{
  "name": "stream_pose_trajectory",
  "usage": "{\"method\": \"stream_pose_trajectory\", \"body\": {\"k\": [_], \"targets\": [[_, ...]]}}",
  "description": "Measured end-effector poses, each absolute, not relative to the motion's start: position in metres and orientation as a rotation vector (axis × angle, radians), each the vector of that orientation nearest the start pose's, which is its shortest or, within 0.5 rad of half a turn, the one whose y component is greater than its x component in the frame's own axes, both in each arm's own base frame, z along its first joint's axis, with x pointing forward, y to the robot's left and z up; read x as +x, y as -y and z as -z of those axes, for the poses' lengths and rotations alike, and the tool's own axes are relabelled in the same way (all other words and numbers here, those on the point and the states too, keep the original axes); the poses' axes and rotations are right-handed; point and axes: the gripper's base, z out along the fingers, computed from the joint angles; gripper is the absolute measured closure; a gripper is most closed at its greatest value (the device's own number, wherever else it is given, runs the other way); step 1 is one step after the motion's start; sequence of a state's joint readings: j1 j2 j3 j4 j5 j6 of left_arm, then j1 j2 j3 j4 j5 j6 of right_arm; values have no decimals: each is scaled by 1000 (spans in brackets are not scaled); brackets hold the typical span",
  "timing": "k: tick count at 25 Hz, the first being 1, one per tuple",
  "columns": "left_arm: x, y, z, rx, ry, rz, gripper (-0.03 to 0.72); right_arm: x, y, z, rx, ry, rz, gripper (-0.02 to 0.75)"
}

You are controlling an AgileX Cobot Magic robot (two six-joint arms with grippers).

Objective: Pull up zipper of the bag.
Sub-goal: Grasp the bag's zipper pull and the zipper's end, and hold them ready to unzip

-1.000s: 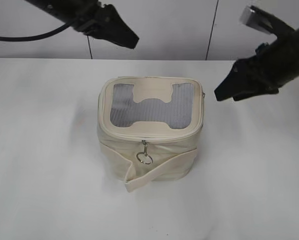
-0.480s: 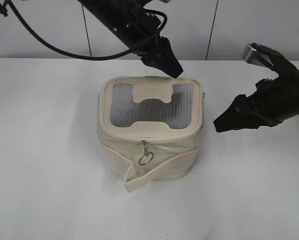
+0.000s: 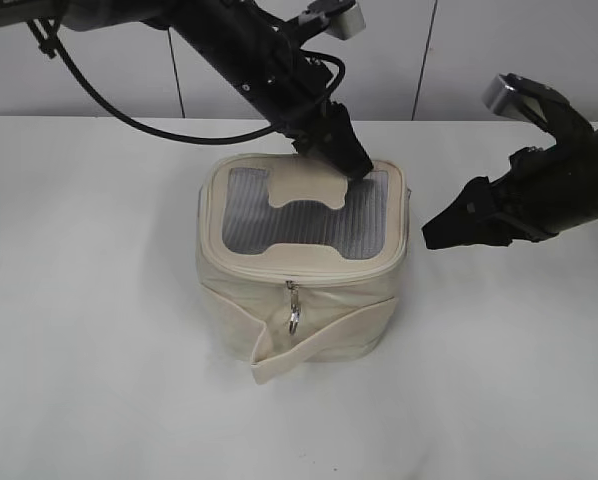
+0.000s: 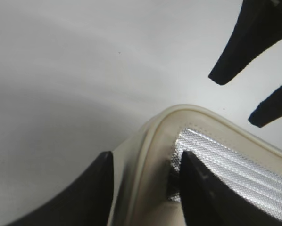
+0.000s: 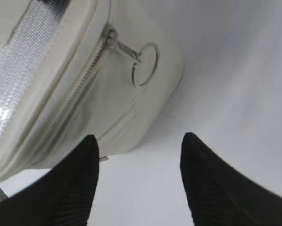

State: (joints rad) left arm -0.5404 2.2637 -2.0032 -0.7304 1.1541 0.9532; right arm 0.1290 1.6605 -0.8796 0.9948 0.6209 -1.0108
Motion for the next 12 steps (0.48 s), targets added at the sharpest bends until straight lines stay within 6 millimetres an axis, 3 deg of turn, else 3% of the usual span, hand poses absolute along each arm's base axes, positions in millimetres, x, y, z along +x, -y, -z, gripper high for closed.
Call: {"method": "stream_pose_trajectory", "body": {"k": [2, 6, 7, 12], "targets": [[389, 299, -224, 1562, -2126, 893, 388, 301, -85, -189, -478, -2512, -683, 297], [389, 298, -223, 1565, -2125, 886, 615, 302, -85, -189, -477, -2501, -688, 297], [389, 298, -223, 1568, -2124, 885, 641, 302, -85, -189, -478, -2498, -685, 297], [389, 298, -223, 1573, -2122, 881, 643, 304, -84, -189, -510, -2475, -649, 297]]}}
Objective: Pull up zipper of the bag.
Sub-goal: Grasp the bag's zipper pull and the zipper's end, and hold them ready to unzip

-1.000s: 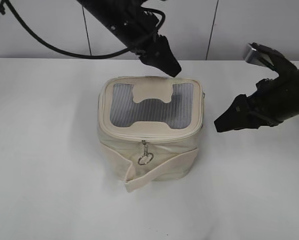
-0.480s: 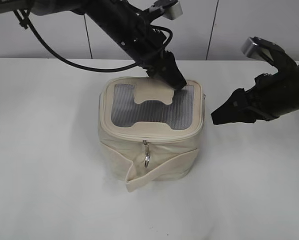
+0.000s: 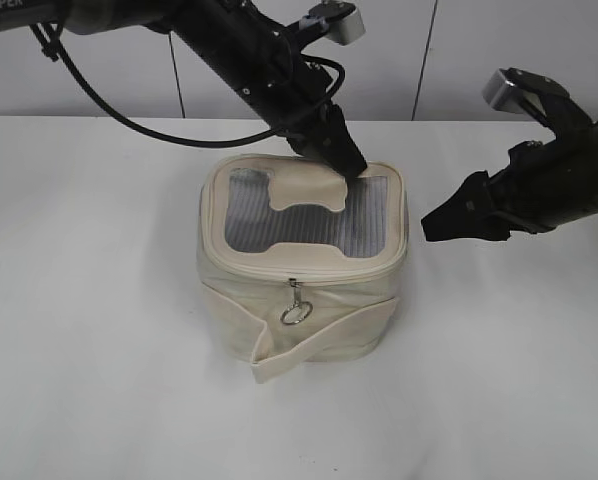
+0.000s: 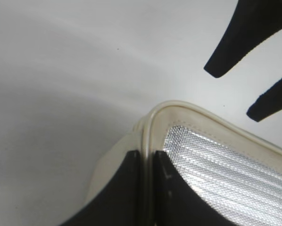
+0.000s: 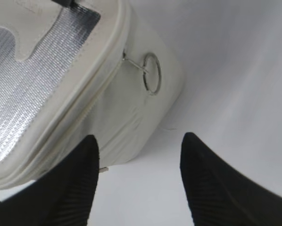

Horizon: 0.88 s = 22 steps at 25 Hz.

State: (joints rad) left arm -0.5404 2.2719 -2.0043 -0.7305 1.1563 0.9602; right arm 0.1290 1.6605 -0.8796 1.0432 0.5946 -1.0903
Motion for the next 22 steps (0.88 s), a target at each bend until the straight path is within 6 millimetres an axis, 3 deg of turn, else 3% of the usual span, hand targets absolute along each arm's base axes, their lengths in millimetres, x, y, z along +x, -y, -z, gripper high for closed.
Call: {"method": "stream_pose_trajectory", "body": {"k": [5, 8, 12, 22], "targets": [[389, 298, -223, 1573, -2121, 878, 643, 307, -82, -188, -582, -2438, -582, 297], [389, 298, -223, 1574, -2121, 878, 644, 310, -82, -176, -642, -2436, -565, 297], [389, 298, -223, 1574, -2121, 877, 645, 316, -85, -162, -672, -2415, -592, 297], [389, 298, -223, 1575, -2121, 876, 646, 318, -99, -150, -724, -2377, -625, 297]]}}
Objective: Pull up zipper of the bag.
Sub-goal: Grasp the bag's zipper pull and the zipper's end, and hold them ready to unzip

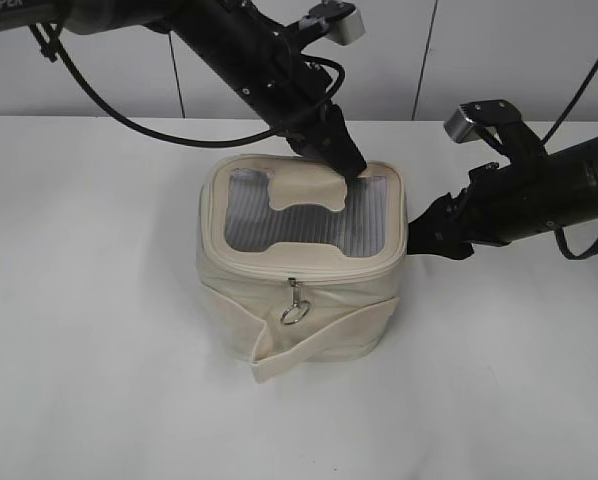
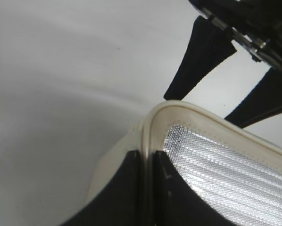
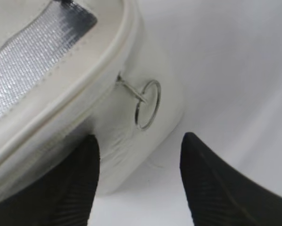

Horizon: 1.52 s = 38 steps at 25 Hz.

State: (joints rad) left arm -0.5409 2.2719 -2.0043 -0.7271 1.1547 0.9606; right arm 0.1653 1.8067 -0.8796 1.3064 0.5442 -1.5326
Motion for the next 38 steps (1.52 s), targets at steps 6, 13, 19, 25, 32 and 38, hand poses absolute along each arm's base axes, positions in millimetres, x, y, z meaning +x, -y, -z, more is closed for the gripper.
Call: {"method": "stream_pose_trajectory", "body": {"k": [6, 13, 19, 25, 32, 38], "targets": [[389, 298, -223, 1575, -2121, 872, 646, 329, -105, -149, -719, -2361, -602, 325], [389, 298, -223, 1574, -2121, 871, 646, 341, -109, -143, -722, -2359, -612, 691], [390, 298, -223, 1574, -2121, 871, 646, 333, -108, -142, -725, -2427, -637, 729], [389, 299, -223, 1573, -2124, 868, 646, 305, -102, -160, -716, -2438, -630, 729], [389, 299, -222, 1565, -2141, 864, 648, 272, -96, -180, -733, -2474, -627, 729], [389, 300, -222, 1546, -2161, 870, 649, 243, -96, -188, -755, -2513, -739, 729]]}}
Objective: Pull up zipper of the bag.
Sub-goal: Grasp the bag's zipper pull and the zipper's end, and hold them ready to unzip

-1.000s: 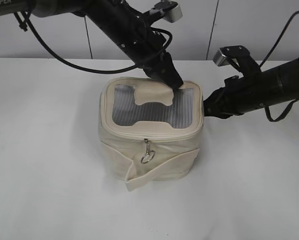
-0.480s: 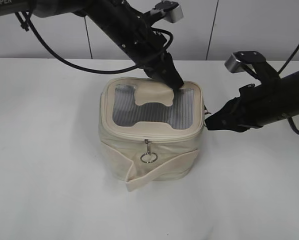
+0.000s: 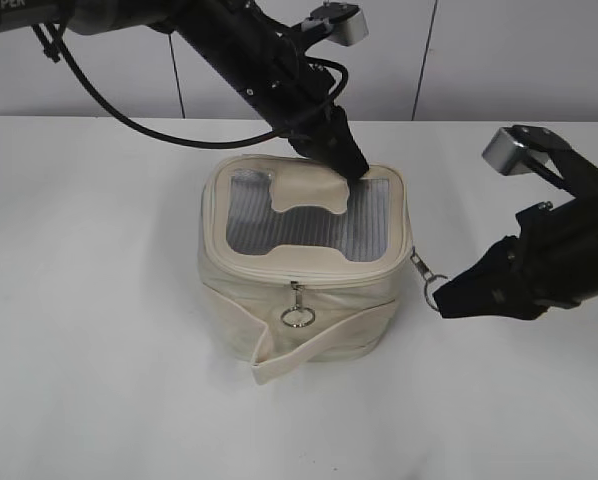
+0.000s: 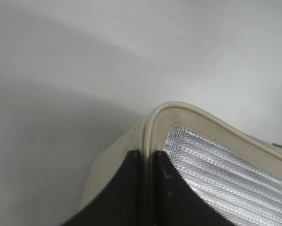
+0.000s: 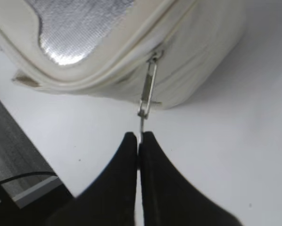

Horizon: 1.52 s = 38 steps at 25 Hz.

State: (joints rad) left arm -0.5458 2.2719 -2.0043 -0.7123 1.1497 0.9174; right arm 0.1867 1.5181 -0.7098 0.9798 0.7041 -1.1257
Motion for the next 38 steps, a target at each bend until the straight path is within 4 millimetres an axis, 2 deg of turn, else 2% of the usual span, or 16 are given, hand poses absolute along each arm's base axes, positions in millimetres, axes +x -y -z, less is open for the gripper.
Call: {"method": "stream_pose_trajectory", "body": {"k": [3, 5, 10, 13, 15, 18, 27, 32, 36, 38], "targets": [[389, 299, -222, 1539, -2169, 870, 649, 231, -104, -193, -819, -2500, -797, 729], [388, 300, -222, 1543, -2169, 866, 649, 224, -120, -195, -895, -2475, -816, 729], [386, 302, -222, 1556, -2171, 866, 649, 214, -182, -199, -1058, -2370, -838, 729], [383, 302, -222, 1580, -2176, 879, 649, 216, -217, -191, -1116, -2359, -842, 729], [381, 302, -222, 1601, -2181, 884, 649, 220, -232, -184, -1135, -2373, -849, 729], [380, 302, -222, 1610, -2183, 880, 649, 226, -239, -182, -1124, -2378, -852, 729], [382, 302, -222, 1572, -2190, 878, 649, 242, -253, -196, -1070, -2303, -823, 729], [384, 302, -223, 1538, -2201, 885, 649, 255, -266, -187, -1066, -2319, -855, 729], [385, 302, -223, 1500, -2226, 887, 649, 255, -267, -186, -1066, -2334, -871, 729], [385, 302, -223, 1479, -2244, 891, 649, 253, -266, -187, -1068, -2369, -895, 701]]}}
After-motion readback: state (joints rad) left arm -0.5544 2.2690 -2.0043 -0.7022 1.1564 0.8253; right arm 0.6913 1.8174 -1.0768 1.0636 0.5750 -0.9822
